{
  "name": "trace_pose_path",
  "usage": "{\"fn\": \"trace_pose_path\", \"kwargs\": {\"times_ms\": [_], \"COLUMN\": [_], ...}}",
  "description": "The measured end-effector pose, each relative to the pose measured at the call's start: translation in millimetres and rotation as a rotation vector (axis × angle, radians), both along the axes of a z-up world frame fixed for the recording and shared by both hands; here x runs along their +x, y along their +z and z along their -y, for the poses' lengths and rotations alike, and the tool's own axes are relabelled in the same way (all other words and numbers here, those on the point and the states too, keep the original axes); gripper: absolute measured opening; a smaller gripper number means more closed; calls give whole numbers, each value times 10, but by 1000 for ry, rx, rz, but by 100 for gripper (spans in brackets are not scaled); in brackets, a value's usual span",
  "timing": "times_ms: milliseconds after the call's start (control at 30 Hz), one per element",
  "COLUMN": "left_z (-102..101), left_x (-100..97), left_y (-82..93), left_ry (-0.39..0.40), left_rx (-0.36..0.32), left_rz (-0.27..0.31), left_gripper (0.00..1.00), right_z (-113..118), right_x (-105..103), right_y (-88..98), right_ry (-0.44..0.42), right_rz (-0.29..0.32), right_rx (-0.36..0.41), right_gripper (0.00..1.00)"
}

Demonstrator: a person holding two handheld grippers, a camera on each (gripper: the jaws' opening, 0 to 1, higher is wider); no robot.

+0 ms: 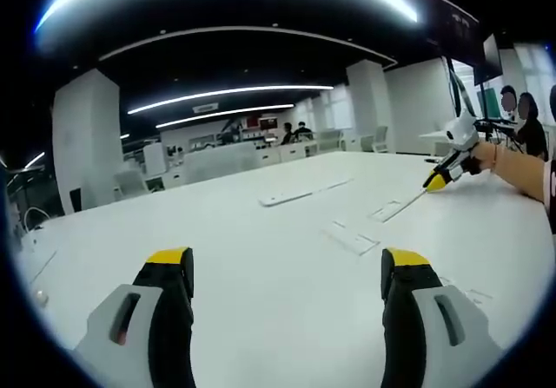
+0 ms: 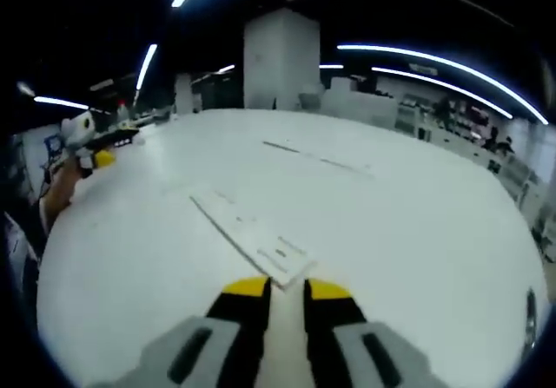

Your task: Locate the socket holder cover, grip the socket holder cover, clip it into the socket holder slot.

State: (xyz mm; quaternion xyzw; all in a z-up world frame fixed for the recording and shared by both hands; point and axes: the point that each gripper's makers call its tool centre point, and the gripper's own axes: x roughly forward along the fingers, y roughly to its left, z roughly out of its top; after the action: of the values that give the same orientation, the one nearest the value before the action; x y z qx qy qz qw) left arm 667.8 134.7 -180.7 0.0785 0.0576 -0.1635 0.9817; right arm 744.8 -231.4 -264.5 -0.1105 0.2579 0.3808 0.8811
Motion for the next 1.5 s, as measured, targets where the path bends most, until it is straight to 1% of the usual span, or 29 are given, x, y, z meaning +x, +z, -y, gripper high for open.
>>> {"fn": "trace_pose_path", "kwargs": {"times_ms": [367, 467, 533, 700, 867, 1100, 1500], "left_z": [-2, 23, 11, 4, -4, 27, 30], "left_x": [7, -26, -3, 2, 5, -35, -38], "left_y": [-4, -45, -28, -24, -11, -51, -57], "left_ry": [-2, -3, -3, -3, -3, -2, -3], "left_rx": [2, 3, 4, 5, 5, 5, 7], "left_rz": [-4, -7, -8, -7, -5, -4, -4], "left_gripper": [87, 87, 87, 87, 87, 87, 87], "right_z": [-51, -60, -50, -70, -81, -98, -144], "right_x": [-1, 1, 14, 17, 16, 21, 28], "right_y": [-15, -6, -4, -10, -8, -7, -3], "right_ry": [5, 14, 17, 26, 30, 29, 38], "right_rz": [15, 22, 30, 38, 38, 43, 54], "right_rx": [-4, -4, -14, -13, -13, -12, -12], "right_gripper": [17, 16, 16, 14, 14, 13, 12]}}
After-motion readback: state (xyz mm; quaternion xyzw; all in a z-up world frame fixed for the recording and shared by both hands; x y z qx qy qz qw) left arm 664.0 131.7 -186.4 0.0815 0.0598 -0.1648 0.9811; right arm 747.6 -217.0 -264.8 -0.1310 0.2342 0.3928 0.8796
